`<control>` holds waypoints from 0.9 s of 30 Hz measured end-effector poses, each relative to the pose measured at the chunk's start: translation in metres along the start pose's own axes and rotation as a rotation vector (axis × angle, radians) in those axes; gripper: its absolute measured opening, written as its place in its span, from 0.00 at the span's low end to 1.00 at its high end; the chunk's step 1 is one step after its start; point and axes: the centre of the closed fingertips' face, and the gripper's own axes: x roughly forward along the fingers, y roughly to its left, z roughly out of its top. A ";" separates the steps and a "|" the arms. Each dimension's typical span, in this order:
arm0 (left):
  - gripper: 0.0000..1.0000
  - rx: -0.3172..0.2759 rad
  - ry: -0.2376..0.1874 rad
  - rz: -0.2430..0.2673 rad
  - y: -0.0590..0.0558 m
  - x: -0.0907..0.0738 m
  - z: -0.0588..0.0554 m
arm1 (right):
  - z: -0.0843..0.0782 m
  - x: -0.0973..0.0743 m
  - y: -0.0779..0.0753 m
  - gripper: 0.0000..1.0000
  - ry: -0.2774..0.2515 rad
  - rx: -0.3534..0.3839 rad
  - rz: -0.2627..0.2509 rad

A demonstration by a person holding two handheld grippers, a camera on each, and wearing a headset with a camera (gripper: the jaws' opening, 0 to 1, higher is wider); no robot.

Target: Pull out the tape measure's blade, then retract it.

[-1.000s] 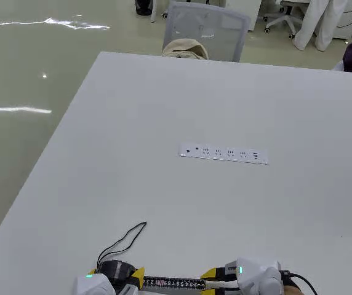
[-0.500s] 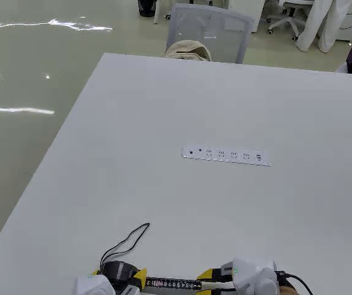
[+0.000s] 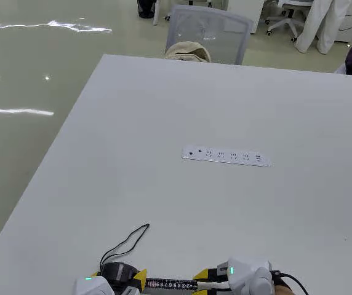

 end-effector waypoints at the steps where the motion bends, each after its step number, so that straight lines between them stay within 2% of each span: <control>1: 0.64 -0.001 -0.001 -0.001 0.000 0.000 0.000 | 0.000 0.000 0.000 0.13 0.000 0.000 0.001; 27: 0.64 -0.018 0.004 -0.010 0.002 -0.001 0.001 | 0.010 0.016 0.000 0.13 -0.014 -0.016 0.002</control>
